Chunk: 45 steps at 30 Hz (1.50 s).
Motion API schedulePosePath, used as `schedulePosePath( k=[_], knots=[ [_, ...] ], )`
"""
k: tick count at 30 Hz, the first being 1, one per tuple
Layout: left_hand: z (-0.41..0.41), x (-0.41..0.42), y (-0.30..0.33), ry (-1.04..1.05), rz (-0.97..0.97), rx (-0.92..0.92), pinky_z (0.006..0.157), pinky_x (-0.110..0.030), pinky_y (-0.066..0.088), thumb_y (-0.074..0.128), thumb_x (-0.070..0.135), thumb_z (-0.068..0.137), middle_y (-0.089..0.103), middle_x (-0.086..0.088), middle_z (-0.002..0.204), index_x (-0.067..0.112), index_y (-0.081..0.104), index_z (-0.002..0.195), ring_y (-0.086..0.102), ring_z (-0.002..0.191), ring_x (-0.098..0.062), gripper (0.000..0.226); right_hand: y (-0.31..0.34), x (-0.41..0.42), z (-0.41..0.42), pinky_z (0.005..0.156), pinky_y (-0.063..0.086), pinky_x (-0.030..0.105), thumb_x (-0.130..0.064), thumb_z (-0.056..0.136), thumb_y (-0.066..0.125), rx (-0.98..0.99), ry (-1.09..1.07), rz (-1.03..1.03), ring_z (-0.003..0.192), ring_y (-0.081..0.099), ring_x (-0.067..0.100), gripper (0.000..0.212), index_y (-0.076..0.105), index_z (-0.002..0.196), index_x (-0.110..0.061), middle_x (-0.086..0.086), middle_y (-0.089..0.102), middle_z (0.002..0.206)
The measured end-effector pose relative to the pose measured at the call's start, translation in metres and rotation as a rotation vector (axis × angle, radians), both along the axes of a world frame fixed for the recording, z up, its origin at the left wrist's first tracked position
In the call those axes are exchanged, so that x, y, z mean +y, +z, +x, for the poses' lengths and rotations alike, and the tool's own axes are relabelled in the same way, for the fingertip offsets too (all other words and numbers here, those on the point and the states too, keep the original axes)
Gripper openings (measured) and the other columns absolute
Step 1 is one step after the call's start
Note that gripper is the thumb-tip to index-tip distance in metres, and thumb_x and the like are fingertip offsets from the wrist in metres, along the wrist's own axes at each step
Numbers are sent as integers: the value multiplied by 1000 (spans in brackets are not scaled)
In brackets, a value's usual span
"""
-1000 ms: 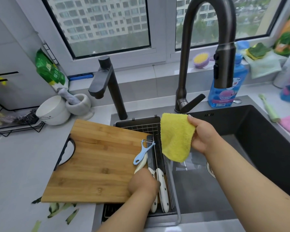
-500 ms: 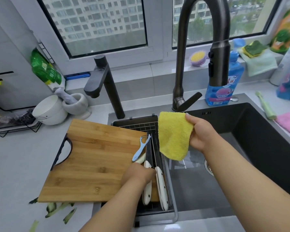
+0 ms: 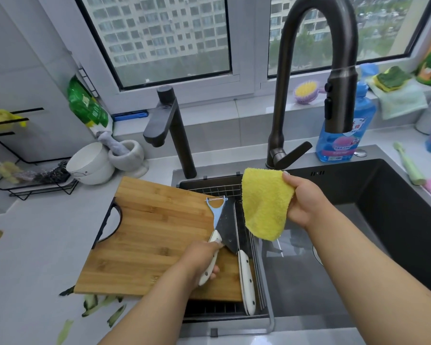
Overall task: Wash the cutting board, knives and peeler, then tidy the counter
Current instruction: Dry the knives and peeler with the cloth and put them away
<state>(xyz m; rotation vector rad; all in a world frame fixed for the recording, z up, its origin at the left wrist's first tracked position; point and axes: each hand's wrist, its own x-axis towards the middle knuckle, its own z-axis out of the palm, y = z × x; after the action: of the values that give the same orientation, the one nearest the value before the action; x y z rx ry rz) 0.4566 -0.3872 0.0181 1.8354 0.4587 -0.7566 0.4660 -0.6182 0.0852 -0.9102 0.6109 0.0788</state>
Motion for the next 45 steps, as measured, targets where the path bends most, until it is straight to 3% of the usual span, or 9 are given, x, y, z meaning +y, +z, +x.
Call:
schedulePosePath(
  k=[11, 18, 20, 22, 25, 31, 37, 41, 45],
  knots=[
    [7, 46, 43, -59, 59, -16, 37, -21, 39, 55, 33, 97, 55, -9, 76, 1, 58, 108, 53, 49, -16, 33, 15, 21, -1, 79, 51, 46, -24, 99, 49, -87, 30, -101, 102, 62, 31, 20, 57, 112, -11, 13, 63, 113],
    [-5, 64, 97, -24, -116, -124, 38, -22, 37, 45, 34, 102, 59, -5, 65, 3, 59, 104, 47, 45, -15, 35, 31, 94, -12, 66, 41, 25, -37, 99, 45, -357, 318, -943, 86, 54, 11, 15, 50, 108, -27, -6, 56, 96],
    [-11, 62, 106, -19, -158, -168, 38, -22, 37, 44, 41, 101, 59, -6, 65, 3, 59, 106, 47, 46, -16, 41, 21, 116, -18, 88, 42, 30, -43, 101, 35, -470, 517, -1002, 110, 51, 10, 30, 53, 123, -32, -7, 57, 120],
    [-18, 58, 112, 2, -194, -195, 37, -21, 37, 42, 44, 101, 57, -6, 63, 2, 58, 108, 46, 44, -16, 46, 6, 129, -20, 117, 15, 34, -48, 100, 21, -595, 630, -1161, 139, 25, 4, 47, 44, 139, -36, -14, 39, 147],
    [-28, 54, 115, 24, -220, -222, 35, -20, 35, 39, 45, 101, 55, -6, 61, 4, 58, 108, 44, 42, -16, 46, -9, 131, -13, 119, -13, 39, -46, 101, 13, -624, 643, -1363, 145, -9, -1, 48, 24, 147, -43, -21, 12, 158],
    [-50, 55, 118, -12, -249, -223, 34, -19, 32, 38, 44, 101, 54, -5, 60, 2, 56, 108, 42, 40, -15, 46, -12, 113, 17, 117, -9, 53, -49, 101, 13, -430, 562, -1461, 146, -16, 11, 47, 11, 147, -51, -18, -2, 160],
    [-60, 60, 120, -68, -275, -239, 33, -20, 34, 41, 42, 100, 54, -6, 62, 3, 57, 109, 42, 41, -16, 44, -14, 86, 50, 114, 21, 43, -44, 103, 22, -306, 283, -1132, 142, 24, 25, 48, 29, 149, -32, 2, 28, 154],
    [-58, 62, 123, -16, -331, -228, 33, -20, 34, 44, 44, 98, 55, -7, 63, 1, 58, 113, 43, 40, -16, 48, -12, 73, 43, 98, 45, 45, -62, 97, 23, -182, 52, 133, 118, 57, 33, 70, 54, 132, -10, 18, 58, 131],
    [-51, 57, 123, 14, -375, -195, 36, -22, 36, 51, 45, 95, 59, -9, 66, 5, 59, 116, 47, 43, -17, 47, -14, 76, 23, 108, 34, 49, -73, 89, 18, -256, 19, 617, 123, 52, 40, 84, 56, 130, -10, 21, 59, 130]
  ],
)
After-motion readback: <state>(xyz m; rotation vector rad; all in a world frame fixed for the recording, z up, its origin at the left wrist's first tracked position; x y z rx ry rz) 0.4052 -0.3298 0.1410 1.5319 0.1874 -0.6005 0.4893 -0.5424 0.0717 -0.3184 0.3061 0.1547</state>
